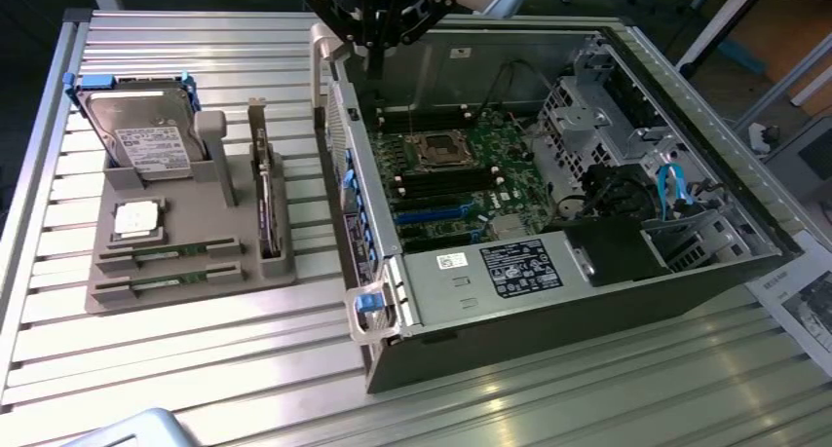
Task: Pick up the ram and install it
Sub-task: 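Reach for the ram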
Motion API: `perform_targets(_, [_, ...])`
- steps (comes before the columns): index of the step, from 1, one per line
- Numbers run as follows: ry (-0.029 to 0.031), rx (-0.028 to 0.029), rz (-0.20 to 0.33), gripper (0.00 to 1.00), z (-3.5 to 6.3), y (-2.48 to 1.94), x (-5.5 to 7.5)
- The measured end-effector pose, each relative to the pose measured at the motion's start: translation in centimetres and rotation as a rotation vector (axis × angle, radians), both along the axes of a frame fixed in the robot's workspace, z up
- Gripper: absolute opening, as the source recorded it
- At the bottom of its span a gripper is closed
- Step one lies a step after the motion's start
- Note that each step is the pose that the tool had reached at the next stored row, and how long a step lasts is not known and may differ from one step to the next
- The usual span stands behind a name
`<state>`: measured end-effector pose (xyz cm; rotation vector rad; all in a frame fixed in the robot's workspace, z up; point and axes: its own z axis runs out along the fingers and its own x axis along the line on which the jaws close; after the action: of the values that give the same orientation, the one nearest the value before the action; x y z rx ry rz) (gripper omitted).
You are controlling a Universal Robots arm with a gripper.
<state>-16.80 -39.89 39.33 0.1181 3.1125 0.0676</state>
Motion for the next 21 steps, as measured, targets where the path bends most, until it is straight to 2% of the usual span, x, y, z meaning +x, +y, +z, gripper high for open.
perform_targets(5, [0.0001,0.0,0.0,0.1,0.0,0.0,-0.9])
perform_targets(9, [-0.0001,0.0001,0.0,0.1,-0.01,0.0,-2.3])
perform_targets(17, [0.0,0.0,0.0,0.1,0.0,0.0,-4.1])
perform_targets(21, [0.0,0.0001,0.0,0.1,0.0,0.0,-5.4])
